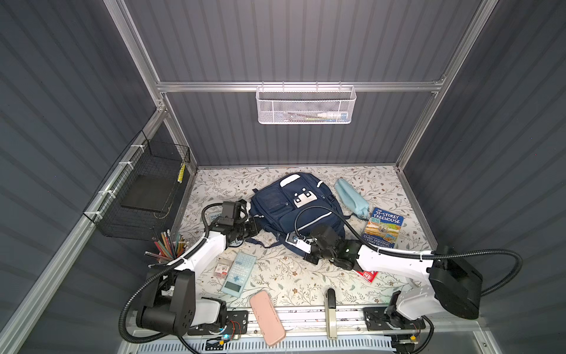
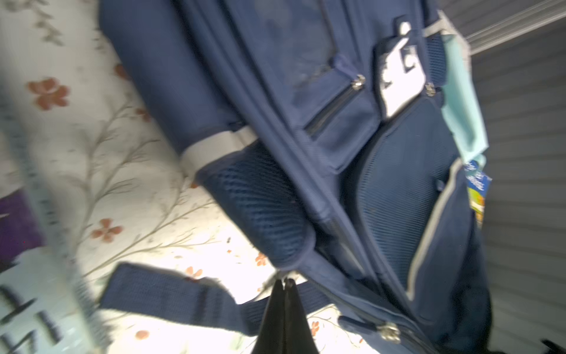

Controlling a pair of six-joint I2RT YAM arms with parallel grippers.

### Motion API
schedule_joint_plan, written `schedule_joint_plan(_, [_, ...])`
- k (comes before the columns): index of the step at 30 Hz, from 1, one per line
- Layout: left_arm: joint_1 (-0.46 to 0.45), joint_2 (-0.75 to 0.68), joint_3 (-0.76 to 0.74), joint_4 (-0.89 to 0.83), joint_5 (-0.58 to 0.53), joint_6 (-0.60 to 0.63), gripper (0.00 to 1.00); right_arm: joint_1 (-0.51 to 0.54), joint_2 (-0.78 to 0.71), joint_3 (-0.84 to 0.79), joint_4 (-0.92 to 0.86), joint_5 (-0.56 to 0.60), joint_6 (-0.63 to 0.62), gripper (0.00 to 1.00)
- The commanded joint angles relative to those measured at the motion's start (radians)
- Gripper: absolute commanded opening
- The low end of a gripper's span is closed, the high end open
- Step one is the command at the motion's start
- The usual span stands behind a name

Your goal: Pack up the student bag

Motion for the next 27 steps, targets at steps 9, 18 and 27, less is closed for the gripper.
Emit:
schedule_joint_plan(9, [-0.176,-0.156,-0.132,0.119,-0.052,0.134,0.42,0.006,-0.024,0.012,0.042,-0.026,-0.004,0.00])
schedule_joint_plan(18, [-0.308,-0.192,-0.265,0.290,-0.221,0.099,0.55,0.006,-0.029,0.017,0.016,-0.026,-0.005,0.00])
schedule_joint_plan(27, [-0.331,-0.072,-0.227,0.325,-0.308,0.108,0.55,0.006,-0.028,0.017,0.010,-0.029,0.000,0.00])
